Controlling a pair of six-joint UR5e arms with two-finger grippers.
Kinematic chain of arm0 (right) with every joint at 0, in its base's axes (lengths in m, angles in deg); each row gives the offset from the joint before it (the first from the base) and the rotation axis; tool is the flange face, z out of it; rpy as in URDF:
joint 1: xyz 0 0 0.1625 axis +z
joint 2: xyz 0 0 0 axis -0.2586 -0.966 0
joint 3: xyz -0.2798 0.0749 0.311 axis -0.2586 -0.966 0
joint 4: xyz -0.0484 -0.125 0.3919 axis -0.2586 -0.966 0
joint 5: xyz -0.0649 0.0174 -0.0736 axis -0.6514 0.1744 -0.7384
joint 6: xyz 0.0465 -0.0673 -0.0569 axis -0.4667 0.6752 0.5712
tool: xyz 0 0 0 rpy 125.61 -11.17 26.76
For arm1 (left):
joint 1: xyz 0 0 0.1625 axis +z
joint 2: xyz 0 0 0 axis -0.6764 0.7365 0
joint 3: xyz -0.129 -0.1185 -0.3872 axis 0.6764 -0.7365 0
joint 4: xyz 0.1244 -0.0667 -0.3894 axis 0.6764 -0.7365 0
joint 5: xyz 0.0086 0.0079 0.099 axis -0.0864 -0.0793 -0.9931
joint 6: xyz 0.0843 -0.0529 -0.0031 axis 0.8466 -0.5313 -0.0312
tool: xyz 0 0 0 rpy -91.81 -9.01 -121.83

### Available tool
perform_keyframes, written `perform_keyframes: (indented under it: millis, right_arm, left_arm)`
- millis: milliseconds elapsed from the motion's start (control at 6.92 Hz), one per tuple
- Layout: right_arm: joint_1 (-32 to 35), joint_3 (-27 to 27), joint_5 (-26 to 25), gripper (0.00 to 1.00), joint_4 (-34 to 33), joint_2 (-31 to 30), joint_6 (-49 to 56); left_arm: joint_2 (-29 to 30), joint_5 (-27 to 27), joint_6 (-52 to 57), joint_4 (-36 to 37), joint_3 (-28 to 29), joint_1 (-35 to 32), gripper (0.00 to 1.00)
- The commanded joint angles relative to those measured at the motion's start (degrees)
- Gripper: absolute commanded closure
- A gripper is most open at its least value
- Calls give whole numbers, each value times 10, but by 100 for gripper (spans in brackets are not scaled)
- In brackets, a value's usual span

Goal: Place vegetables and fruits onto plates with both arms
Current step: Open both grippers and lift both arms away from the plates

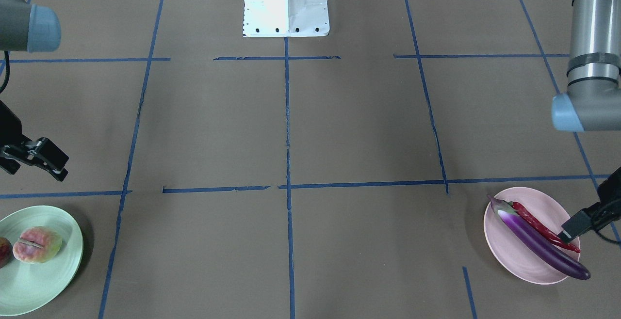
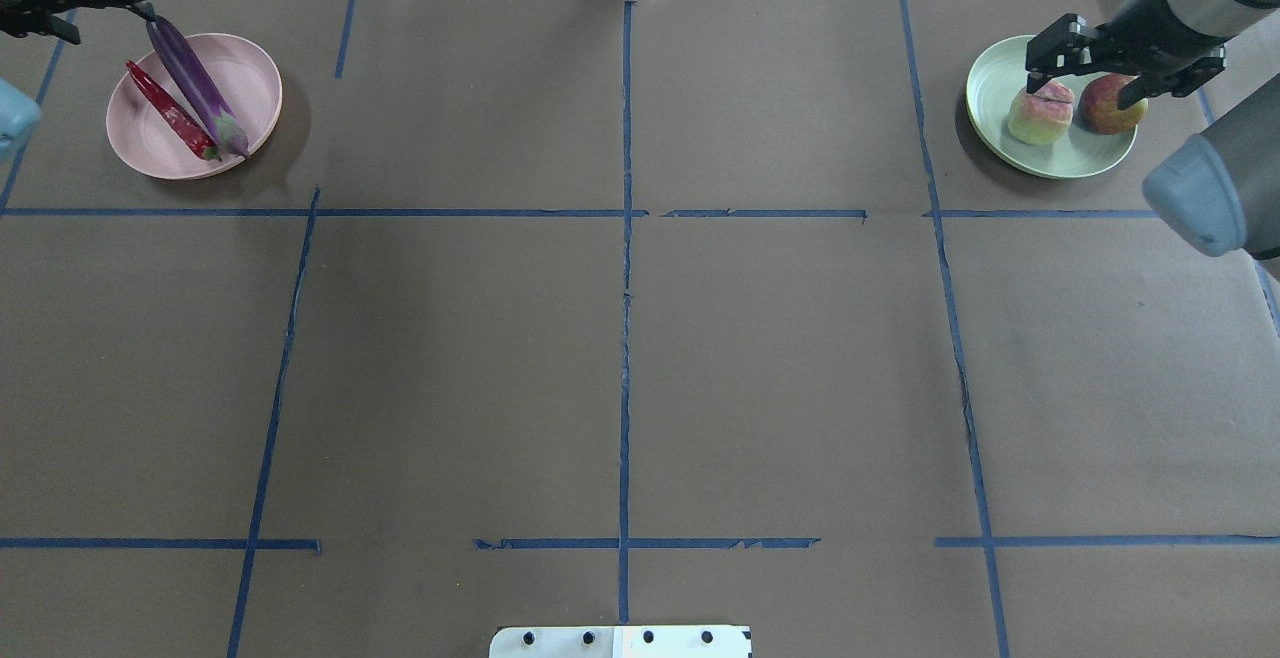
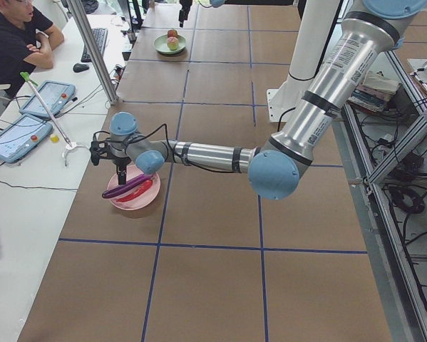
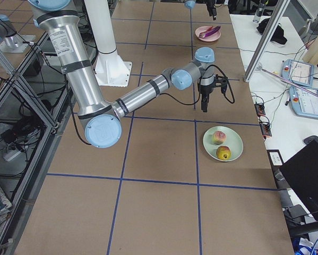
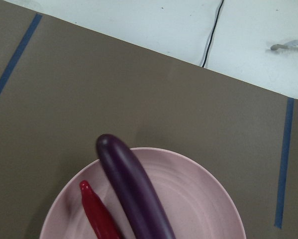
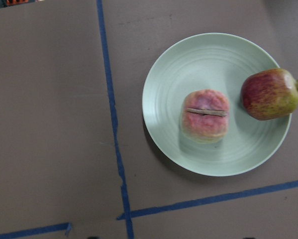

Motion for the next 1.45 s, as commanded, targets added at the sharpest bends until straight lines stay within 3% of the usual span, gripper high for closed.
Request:
perform_keyframes:
  millis: [0, 145, 434, 578, 867, 1012, 1156, 1301]
  right_arm:
    - [74, 31, 82, 0, -23, -81, 128]
    - [123, 31, 114, 0, -25, -126, 224]
    - [184, 33, 148, 0, -26, -194, 329]
    - [192, 30, 155, 0, -26, -218, 375]
    - [193, 35, 155, 0, -26, -255, 397]
    - [193, 46, 156, 0, -29, -264, 397]
    - [193, 45, 156, 0, -32, -267, 407]
    - [192, 44, 155, 0, -32, -269, 412]
  left_arm:
    - [-112, 12, 149, 1, -90, -36, 0]
    - [-156, 35, 259, 8, -115, -69, 0]
    - [-160, 91, 409, 85, -125, -150, 0]
    - [-160, 92, 476, 169, -149, -174, 0]
    - [-170, 91, 567, 420, -249, -197, 0]
    - [-252, 89, 577, 490, -341, -193, 0]
    - [-314, 90, 573, 495, -385, -192, 0]
    - [-338, 91, 577, 504, -400, -190, 0]
